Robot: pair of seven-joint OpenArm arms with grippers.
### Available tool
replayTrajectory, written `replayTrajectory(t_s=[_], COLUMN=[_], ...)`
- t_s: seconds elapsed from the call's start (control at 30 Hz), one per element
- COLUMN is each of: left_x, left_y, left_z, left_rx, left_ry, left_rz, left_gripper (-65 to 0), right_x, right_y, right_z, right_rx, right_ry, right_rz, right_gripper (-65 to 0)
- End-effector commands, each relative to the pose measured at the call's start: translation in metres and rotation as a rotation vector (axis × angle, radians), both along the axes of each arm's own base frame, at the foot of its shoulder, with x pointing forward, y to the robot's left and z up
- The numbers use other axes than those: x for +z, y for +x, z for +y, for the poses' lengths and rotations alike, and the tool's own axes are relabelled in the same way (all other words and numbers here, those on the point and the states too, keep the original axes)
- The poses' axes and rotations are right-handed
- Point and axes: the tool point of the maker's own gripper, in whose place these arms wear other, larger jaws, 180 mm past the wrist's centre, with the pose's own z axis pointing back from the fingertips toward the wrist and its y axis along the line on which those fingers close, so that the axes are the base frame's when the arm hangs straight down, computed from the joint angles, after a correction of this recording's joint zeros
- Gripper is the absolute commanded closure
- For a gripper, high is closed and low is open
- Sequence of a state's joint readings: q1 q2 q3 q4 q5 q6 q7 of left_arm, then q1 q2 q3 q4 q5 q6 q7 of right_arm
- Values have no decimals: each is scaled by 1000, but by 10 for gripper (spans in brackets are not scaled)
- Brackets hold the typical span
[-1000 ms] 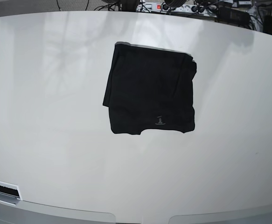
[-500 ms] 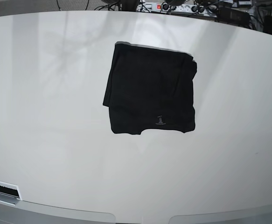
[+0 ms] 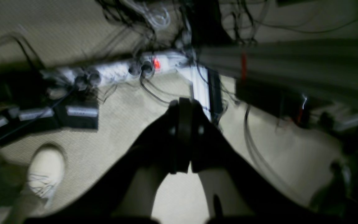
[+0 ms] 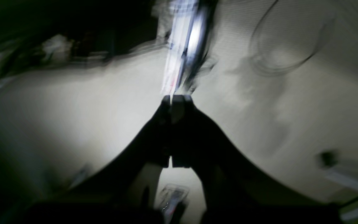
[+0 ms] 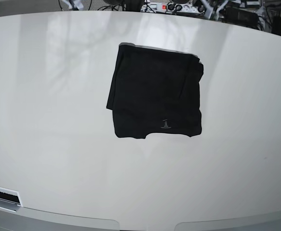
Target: Layout the t-shirt on the table in an organized manner, then fold the t-shirt properly
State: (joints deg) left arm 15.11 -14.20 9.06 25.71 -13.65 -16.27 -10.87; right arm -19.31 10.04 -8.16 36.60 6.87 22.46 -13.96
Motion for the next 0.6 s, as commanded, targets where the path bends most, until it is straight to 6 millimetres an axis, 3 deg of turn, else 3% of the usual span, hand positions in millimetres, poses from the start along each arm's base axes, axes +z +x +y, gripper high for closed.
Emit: replayTrajectory(t_s=[0.0, 0.13, 0.4, 0.57], left_x=[-2, -10, -9, -8], left_y=[3, 8, -5, 1], left_z=[-6, -27, -79, -83], left_rx=[8, 32, -107, -105], left_ry=[2, 50, -32, -26], left_rz=[-11, -4, 7, -22], left_gripper=[0, 0, 0, 0], right_x=[-1, -6, -6, -3], right_y=[1, 27, 29, 35], right_z=[8, 33, 39, 49], right_rx=[20, 125, 147, 163], right_ry=[4, -31, -30, 24], right_rz=[-5, -86, -99, -102], right_gripper=[0, 0, 0, 0])
